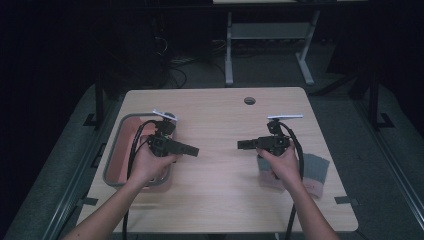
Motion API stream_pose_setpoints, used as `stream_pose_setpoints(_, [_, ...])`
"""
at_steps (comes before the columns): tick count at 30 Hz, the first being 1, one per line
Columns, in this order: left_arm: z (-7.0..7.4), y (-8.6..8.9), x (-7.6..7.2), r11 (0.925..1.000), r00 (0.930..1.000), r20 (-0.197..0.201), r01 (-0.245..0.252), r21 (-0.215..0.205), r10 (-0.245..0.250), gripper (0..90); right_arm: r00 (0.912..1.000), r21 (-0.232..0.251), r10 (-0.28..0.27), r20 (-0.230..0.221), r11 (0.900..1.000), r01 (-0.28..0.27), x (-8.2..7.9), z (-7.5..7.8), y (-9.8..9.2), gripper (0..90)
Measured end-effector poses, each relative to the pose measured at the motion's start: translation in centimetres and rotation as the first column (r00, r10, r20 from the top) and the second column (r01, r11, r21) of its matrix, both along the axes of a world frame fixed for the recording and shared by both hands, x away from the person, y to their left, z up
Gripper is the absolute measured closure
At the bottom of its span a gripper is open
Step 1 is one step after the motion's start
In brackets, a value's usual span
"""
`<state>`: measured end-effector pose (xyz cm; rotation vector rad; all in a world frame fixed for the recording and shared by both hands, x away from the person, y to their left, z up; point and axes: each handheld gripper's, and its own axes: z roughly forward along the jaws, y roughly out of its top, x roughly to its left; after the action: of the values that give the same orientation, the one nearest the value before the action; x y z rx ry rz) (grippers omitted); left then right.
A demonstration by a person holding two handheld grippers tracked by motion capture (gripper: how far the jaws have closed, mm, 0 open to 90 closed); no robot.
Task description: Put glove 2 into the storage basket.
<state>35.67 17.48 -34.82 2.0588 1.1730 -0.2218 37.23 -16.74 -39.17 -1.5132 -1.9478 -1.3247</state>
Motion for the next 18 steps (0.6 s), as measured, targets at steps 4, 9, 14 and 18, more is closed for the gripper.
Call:
stream_pose_setpoints(4, [-0.1, -0.8, -0.1, 0.9999, 0.9999, 0.007, 0.015, 0.001, -0.015, 46.8, 0.9999, -0.011, -0.013, 0.001, 1.000, 0.013, -0.2, 0.0, -0.9, 57.1])
stream_pose_setpoints(9, [-0.3, -2.0, -0.3, 0.9993, 0.9993, 0.007, 0.036, 0.003, -0.036, 45.7, 0.9996, -0.028, -0.029, 0.004, 0.999, 0.029, -0.6, 0.0, -1.8, 55.9])
stream_pose_setpoints(14, [-0.7, -3.4, -0.8, 0.9983, 0.9982, 0.013, 0.059, 0.004, -0.059, 42.5, 0.9991, -0.046, -0.041, 0.010, 0.998, 0.042, -1.0, -0.2, -2.5, 53.4])
stream_pose_setpoints(18, [-0.9, -4.2, -1.1, 0.9969, 0.9968, 0.013, 0.079, 0.009, -0.079, 41.2, 0.9989, -0.056, -0.045, 0.008, 0.997, 0.046, -1.3, -0.4, -3.2, 52.2])
